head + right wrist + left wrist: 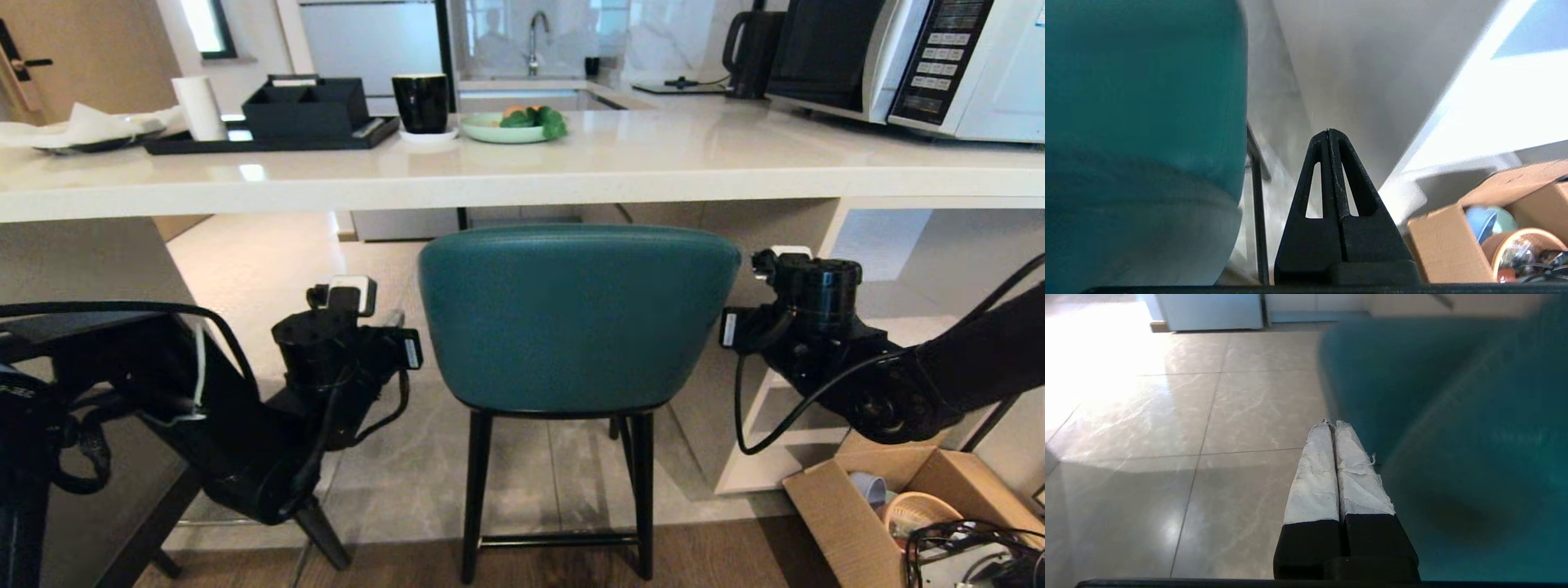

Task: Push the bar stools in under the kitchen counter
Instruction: Push the gray chair back under the dining table

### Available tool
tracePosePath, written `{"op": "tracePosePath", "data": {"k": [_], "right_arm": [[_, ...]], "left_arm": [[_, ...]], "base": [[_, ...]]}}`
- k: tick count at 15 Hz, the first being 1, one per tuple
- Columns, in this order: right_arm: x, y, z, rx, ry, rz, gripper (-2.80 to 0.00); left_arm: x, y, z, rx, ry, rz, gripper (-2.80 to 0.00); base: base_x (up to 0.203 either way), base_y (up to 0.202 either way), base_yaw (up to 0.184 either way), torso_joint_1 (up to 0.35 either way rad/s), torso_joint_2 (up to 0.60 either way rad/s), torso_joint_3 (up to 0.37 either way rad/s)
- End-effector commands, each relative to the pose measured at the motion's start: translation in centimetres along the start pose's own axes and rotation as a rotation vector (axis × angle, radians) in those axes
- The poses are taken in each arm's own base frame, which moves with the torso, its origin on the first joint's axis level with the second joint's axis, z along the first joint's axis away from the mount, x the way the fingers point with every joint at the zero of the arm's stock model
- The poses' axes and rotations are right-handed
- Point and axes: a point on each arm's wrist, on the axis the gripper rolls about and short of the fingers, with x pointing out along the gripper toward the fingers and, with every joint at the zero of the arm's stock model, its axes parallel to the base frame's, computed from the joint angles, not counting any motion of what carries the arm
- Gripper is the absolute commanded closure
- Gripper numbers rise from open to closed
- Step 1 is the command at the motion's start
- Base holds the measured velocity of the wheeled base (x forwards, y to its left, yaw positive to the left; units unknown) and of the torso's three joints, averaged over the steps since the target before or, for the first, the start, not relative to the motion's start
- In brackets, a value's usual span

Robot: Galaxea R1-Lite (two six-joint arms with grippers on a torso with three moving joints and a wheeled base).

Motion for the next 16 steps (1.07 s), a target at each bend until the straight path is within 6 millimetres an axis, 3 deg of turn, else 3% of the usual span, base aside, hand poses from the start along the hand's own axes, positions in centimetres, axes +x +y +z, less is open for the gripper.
{"op": "tracePosePath", "data": {"k": [1, 3, 5, 9, 12, 14, 16], "right_arm": [[-2.5, -2.2, 3.2, 0.047, -0.089, -0.032, 0.00], [-5.0, -4.1, 4.7, 0.071, -0.136, -0.056, 0.00], [-8.8, -5.6, 6.5, 0.093, -0.196, -0.061, 0.00], [-19.2, -8.8, 8.6, 0.127, -0.302, -0.039, 0.00], [-26.0, -11.2, 8.5, 0.120, -0.360, -0.035, 0.00], [-30.5, -12.8, 7.3, 0.098, -0.391, -0.048, 0.00], [-33.5, -14.1, 5.6, 0.081, -0.404, -0.093, 0.00]], "left_arm": [[-2.4, 1.1, 3.1, -0.031, -0.059, 0.019, 0.00], [-5.4, 1.9, 5.2, -0.050, -0.088, 0.019, 0.00], [-9.3, 2.2, 8.2, -0.076, -0.161, -0.006, 0.00], [-18.5, 3.9, 12.6, -0.106, -0.268, -0.055, 0.00], [-23.0, 6.0, 13.8, -0.054, -0.266, 0.002, 0.00], [-26.5, 7.9, 14.3, -0.008, -0.304, 0.094, 0.00], [-29.4, 9.1, 14.2, 0.027, -0.337, 0.208, 0.00]], "base": [[0.000, 0.000, 0.000, 0.000, 0.00, 0.000], [0.000, 0.000, 0.000, 0.000, 0.00, 0.000], [0.000, 0.000, 0.000, 0.000, 0.00, 0.000], [0.000, 0.000, 0.000, 0.000, 0.00, 0.000], [0.000, 0.000, 0.000, 0.000, 0.00, 0.000], [0.000, 0.000, 0.000, 0.000, 0.00, 0.000], [0.000, 0.000, 0.000, 0.000, 0.00, 0.000]]}}
